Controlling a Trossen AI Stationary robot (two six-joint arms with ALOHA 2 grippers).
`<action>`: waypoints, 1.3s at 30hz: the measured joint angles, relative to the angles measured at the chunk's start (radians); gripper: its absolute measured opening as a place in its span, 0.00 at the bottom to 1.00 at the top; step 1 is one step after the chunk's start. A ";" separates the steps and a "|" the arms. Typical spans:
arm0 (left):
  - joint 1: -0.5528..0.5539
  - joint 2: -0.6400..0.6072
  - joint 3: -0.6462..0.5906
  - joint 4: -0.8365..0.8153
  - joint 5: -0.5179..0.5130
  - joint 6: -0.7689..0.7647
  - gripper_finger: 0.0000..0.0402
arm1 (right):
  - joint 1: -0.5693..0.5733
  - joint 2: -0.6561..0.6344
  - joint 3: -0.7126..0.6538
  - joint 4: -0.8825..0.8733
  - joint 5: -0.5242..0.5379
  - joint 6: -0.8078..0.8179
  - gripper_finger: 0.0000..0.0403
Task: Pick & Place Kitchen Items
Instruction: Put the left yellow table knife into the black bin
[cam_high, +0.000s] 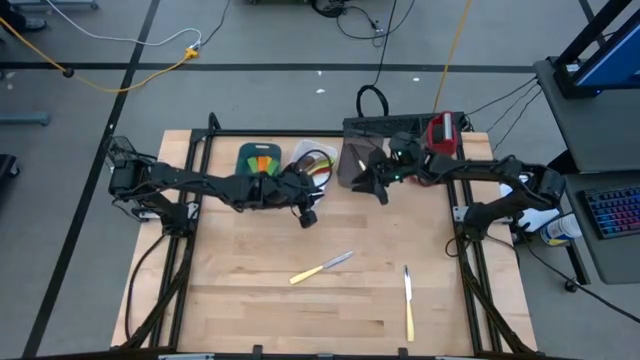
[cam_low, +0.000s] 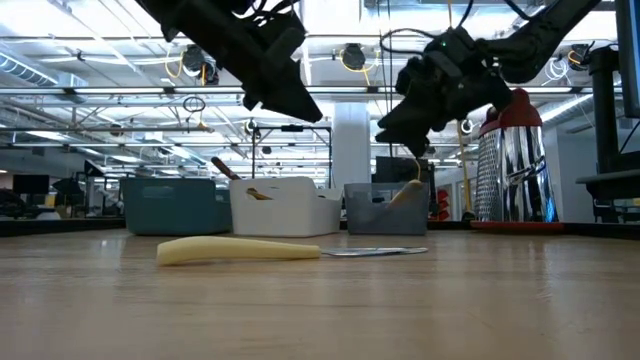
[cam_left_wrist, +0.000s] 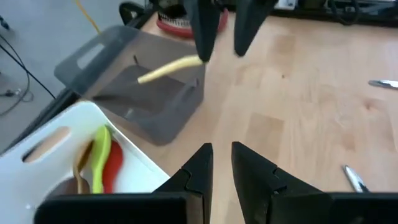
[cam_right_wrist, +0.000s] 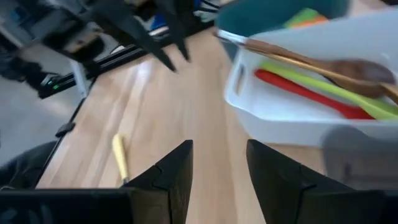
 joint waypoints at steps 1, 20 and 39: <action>-0.007 0.000 0.000 -0.011 0.000 -0.004 0.16 | 0.013 0.000 0.000 0.014 0.000 -0.007 0.36; -0.193 0.078 0.001 -0.101 0.169 -0.193 0.48 | 0.196 0.000 0.000 0.270 0.006 -0.224 0.41; -0.443 0.311 0.000 -0.077 0.034 -0.340 0.49 | 0.369 0.000 -0.021 0.187 0.243 -0.259 0.59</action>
